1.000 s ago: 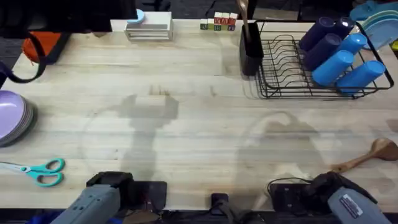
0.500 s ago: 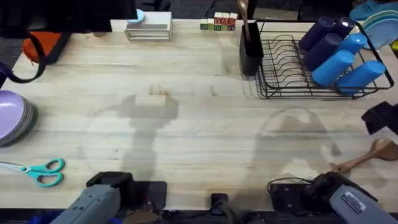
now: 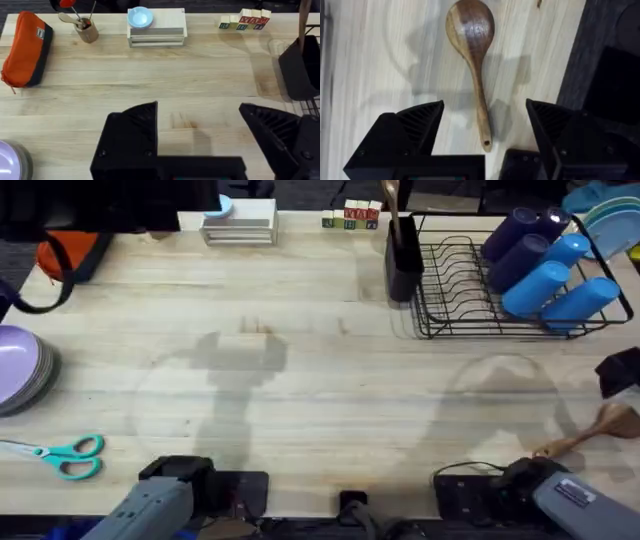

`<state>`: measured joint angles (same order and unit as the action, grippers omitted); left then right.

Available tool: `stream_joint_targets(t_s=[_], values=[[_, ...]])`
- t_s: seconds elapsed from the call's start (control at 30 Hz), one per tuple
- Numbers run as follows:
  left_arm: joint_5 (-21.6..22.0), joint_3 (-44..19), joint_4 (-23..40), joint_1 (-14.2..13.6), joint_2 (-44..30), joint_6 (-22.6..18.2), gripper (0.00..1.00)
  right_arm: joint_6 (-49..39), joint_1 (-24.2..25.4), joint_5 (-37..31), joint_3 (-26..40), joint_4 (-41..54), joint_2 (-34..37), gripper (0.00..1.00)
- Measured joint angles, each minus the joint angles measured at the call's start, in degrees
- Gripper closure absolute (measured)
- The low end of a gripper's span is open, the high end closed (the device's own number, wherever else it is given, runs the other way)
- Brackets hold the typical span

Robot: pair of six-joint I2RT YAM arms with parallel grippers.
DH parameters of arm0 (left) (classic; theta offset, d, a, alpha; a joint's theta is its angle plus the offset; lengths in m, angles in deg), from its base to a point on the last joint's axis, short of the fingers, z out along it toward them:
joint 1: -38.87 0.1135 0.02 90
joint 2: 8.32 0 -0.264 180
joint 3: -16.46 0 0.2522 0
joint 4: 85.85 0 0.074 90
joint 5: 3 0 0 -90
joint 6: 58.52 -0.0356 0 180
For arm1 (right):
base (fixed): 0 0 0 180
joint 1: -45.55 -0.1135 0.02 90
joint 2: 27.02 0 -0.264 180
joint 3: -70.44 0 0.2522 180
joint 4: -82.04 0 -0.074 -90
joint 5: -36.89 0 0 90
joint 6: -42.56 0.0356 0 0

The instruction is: Pick up the spoon on the table one by one and put them onto the rack

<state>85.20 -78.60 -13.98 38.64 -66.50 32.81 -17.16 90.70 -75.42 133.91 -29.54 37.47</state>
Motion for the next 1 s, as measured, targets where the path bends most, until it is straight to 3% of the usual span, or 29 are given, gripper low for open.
stream_joint_targets(t_s=[0.07,0.3,0.67,1.0], values=[[0.0,0.0,0.0,0.0,0.0,0.0,0.007,-2.3,3.7,4.7,-0.1,-3.1,1.4,0.007],[0.0,0.0,0.0,0.0,0.0,0.0,0.007,-6.7,8.6,10.0,-0.5,-4.9,3.3,0.007],[0.0,0.0,0.0,0.0,0.0,0.0,0.007,-8.9,9.4,14.3,-4.6,-9.1,12.1,0.007],[0.0,0.0,0.0,0.0,0.0,0.0,0.007,-8.6,11.2,14.5,-4.6,-12.3,12.4,0.007]])
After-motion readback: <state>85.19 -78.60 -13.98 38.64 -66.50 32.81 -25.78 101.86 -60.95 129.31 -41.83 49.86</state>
